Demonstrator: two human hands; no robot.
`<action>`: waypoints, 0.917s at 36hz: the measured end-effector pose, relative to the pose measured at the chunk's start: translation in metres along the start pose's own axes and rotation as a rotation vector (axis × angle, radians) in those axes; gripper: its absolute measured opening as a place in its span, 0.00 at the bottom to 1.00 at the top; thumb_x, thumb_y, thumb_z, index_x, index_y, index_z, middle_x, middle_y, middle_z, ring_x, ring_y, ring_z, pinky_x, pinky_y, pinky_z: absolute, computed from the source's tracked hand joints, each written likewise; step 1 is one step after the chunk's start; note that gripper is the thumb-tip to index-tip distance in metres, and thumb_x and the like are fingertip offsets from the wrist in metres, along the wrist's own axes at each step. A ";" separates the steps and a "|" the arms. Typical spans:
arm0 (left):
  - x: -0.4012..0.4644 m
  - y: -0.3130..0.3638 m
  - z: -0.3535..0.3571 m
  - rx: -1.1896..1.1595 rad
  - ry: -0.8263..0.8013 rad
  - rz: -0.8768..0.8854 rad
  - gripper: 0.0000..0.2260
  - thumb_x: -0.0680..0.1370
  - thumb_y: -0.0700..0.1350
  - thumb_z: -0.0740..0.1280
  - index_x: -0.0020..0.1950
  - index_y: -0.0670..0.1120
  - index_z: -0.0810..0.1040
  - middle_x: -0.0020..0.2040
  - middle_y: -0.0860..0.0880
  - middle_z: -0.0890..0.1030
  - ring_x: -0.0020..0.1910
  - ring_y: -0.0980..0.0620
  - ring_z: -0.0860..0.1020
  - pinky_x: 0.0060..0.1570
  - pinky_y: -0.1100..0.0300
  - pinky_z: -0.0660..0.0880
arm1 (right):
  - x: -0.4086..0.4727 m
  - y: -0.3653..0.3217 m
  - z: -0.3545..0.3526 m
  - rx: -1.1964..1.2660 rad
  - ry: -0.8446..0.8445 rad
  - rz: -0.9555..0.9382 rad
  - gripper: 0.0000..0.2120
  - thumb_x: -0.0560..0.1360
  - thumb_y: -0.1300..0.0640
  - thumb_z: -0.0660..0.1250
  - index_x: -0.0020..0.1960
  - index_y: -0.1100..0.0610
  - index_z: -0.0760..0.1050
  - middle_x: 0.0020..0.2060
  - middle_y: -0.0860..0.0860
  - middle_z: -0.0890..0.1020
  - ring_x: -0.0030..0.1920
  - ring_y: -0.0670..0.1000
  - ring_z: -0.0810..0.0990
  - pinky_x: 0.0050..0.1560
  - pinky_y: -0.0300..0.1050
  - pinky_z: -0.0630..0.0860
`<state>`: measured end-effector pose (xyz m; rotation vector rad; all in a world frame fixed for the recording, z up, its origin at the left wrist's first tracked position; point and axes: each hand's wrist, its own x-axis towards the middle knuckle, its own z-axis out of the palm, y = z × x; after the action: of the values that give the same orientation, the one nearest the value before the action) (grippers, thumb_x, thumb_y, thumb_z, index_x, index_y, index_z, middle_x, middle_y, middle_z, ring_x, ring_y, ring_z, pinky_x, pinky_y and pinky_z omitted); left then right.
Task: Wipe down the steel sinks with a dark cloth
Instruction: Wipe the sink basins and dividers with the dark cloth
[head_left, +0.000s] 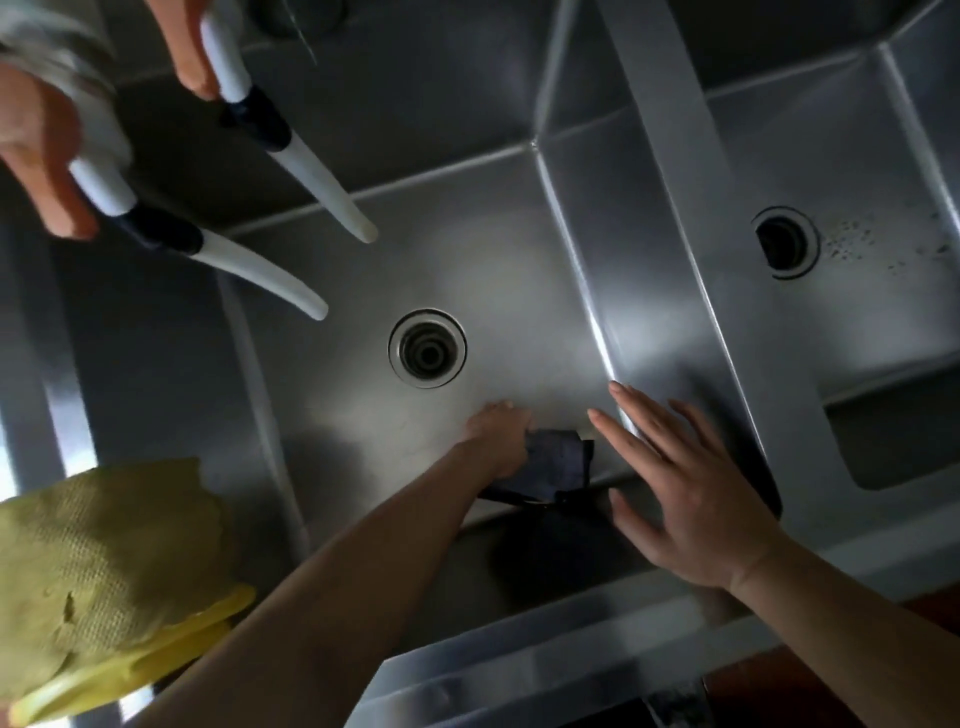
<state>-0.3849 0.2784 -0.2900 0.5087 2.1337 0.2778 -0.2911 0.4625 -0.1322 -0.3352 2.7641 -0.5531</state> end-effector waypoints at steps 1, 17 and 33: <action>-0.003 0.000 -0.002 -0.065 -0.021 -0.004 0.13 0.78 0.44 0.64 0.62 0.47 0.74 0.64 0.42 0.72 0.63 0.40 0.72 0.59 0.51 0.70 | 0.000 0.001 0.000 0.008 -0.012 0.006 0.33 0.74 0.46 0.62 0.77 0.54 0.64 0.79 0.53 0.59 0.77 0.53 0.62 0.74 0.60 0.61; -0.063 -0.144 -0.089 -0.697 0.453 -0.423 0.16 0.73 0.39 0.68 0.59 0.50 0.82 0.49 0.47 0.84 0.50 0.49 0.81 0.45 0.59 0.75 | 0.109 -0.016 0.080 0.441 -0.492 0.479 0.37 0.77 0.50 0.69 0.80 0.45 0.52 0.79 0.48 0.59 0.76 0.53 0.64 0.73 0.51 0.64; -0.004 -0.232 -0.100 -0.138 0.762 -0.489 0.32 0.77 0.59 0.62 0.78 0.49 0.62 0.77 0.40 0.62 0.76 0.39 0.59 0.75 0.45 0.53 | 0.220 0.014 0.121 0.067 -0.424 0.462 0.40 0.77 0.39 0.62 0.80 0.43 0.44 0.81 0.48 0.44 0.80 0.53 0.46 0.73 0.61 0.58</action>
<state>-0.5237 0.0690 -0.3180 -0.2631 2.8541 0.3728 -0.4571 0.3725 -0.2985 0.1842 2.2948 -0.3965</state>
